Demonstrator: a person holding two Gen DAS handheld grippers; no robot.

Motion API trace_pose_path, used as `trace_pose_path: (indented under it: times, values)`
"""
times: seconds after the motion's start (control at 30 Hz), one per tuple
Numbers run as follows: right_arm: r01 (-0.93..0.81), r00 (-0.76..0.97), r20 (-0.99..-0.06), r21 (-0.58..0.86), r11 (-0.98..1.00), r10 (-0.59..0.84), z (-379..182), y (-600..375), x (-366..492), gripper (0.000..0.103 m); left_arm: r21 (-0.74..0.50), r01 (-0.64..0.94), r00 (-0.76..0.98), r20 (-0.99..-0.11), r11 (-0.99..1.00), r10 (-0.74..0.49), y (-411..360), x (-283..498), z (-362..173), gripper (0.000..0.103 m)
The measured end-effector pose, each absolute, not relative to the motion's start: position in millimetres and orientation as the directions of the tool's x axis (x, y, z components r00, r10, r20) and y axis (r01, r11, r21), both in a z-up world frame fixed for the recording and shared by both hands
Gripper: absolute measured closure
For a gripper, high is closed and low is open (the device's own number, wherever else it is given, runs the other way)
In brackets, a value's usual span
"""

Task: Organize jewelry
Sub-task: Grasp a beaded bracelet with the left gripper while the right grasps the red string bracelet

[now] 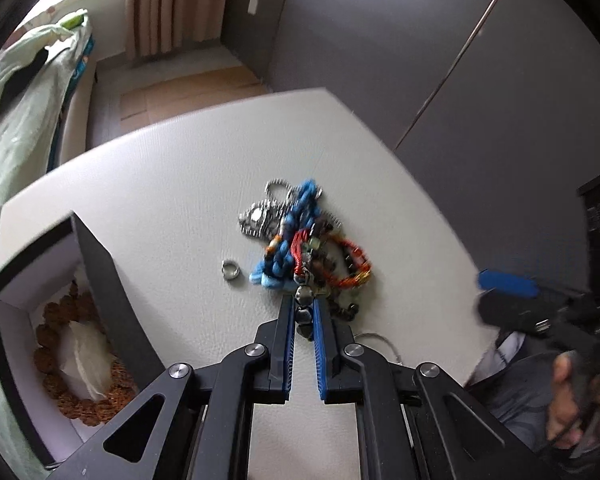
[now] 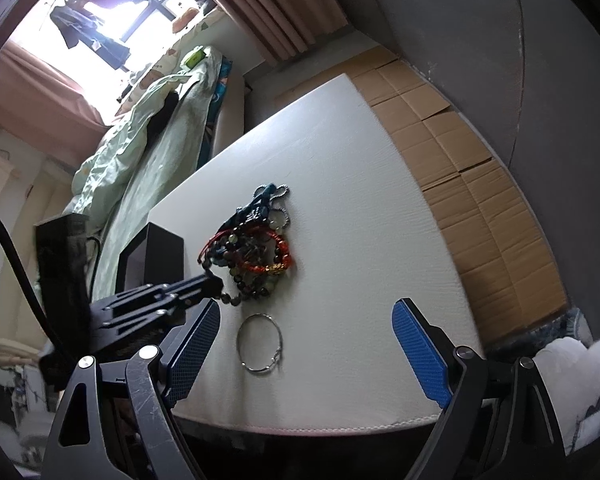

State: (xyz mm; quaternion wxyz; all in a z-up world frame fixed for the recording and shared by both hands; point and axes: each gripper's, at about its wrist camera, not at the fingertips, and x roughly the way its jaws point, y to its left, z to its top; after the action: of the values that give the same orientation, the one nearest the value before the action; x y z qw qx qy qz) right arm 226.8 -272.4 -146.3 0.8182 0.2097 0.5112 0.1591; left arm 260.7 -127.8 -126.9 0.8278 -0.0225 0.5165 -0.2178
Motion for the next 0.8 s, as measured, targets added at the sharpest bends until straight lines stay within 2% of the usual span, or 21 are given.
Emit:
trace_pose_path:
  times: [0.07,0.23,0.4,0.57,0.8]
  values:
    - [-0.060,0.420,-0.766,0.511,0.858,0.486,-147.7,-266.4,228.4,0.016,-0.277,0.343,0.393,-0.825,0.898,-0.405,-124.4,258.3,-115.4,0.094]
    - [-0.071,0.395,-0.765,0.527,0.847,0.509,-156.9,-253.9,237.3,0.030,-0.299,0.352,0.435,-0.787,0.887,-0.438,-117.4,254.7,-94.5,0.094]
    - [-0.036,0.393,-0.769,0.536,0.844,0.505,-167.5,-251.0,252.2,0.052,-0.322,0.348,0.462,-0.758,0.881,-0.460,-105.3,251.8,-81.2,0.094]
    - [-0.006,0.385,-0.784,0.525,0.851,0.486,-174.3,-244.1,263.8,0.069,-0.336,0.339,0.485,-0.738,0.879,-0.469,-92.4,250.6,-71.5,0.094]
    - [-0.001,0.374,-0.805,0.495,0.869,0.460,-178.2,-226.0,273.7,0.070,-0.354,0.320,0.512,-0.716,0.879,-0.475,-71.2,250.6,-63.8,0.094]
